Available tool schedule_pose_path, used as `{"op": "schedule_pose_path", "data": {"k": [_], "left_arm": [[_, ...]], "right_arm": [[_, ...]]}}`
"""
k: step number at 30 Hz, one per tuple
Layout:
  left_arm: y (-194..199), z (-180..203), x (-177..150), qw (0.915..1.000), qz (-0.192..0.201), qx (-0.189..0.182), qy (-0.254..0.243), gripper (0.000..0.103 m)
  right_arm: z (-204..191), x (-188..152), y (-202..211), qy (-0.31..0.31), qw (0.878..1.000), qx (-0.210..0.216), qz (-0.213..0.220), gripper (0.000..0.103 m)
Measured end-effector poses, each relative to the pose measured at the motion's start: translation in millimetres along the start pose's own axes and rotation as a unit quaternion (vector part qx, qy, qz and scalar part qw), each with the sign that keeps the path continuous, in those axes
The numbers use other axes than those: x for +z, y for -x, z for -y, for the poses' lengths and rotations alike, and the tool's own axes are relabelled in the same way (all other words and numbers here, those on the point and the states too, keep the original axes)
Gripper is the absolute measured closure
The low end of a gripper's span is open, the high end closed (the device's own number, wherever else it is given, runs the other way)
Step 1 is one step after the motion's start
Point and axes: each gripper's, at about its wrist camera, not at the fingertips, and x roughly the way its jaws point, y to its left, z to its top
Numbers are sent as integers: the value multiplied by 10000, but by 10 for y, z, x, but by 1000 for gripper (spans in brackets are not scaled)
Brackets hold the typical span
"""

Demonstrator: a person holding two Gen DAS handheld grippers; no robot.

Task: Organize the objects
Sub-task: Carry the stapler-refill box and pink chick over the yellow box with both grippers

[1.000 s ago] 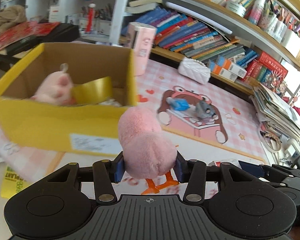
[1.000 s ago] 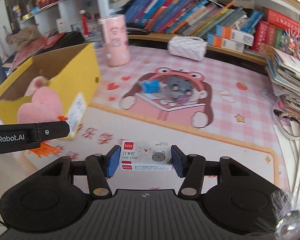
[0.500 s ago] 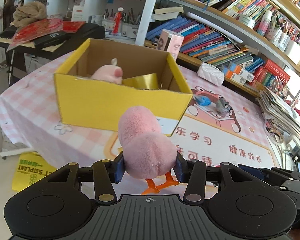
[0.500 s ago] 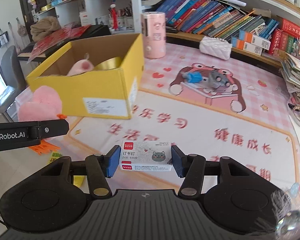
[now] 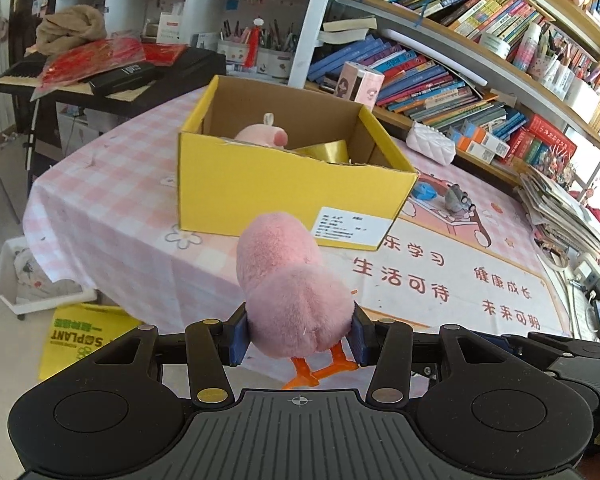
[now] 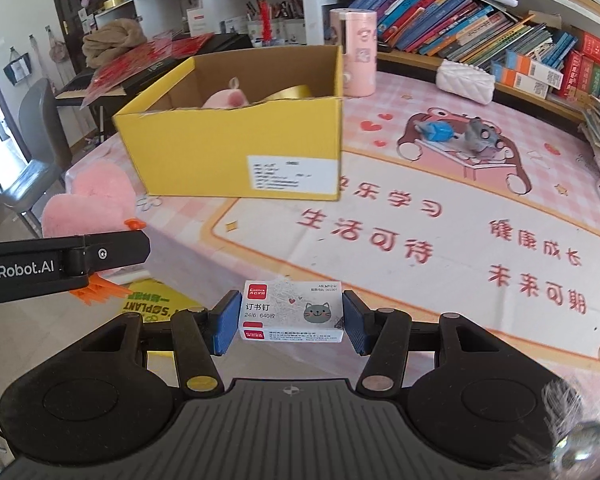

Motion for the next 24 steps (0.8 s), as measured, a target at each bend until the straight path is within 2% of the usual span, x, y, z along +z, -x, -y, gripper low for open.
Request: {"op": "schedule_pose_path", "data": {"k": [10, 15, 20, 24], "left_arm": [[113, -173, 43, 9998, 166, 50, 22, 57], [189, -179, 188, 9985, 530, -165, -26, 57], [155, -104, 374, 9962, 757, -404, -148, 57], [63, -80, 536, 9957, 816, -409, -169, 57]], "right_arm": [[-224, 19, 2, 72, 9999, 51, 69, 52], [-244, 114, 40, 132, 9996, -33, 247, 52], [-148, 331, 89, 23, 9983, -153, 562, 52], [-36, 577, 101, -131, 9963, -217, 818, 52]]}}
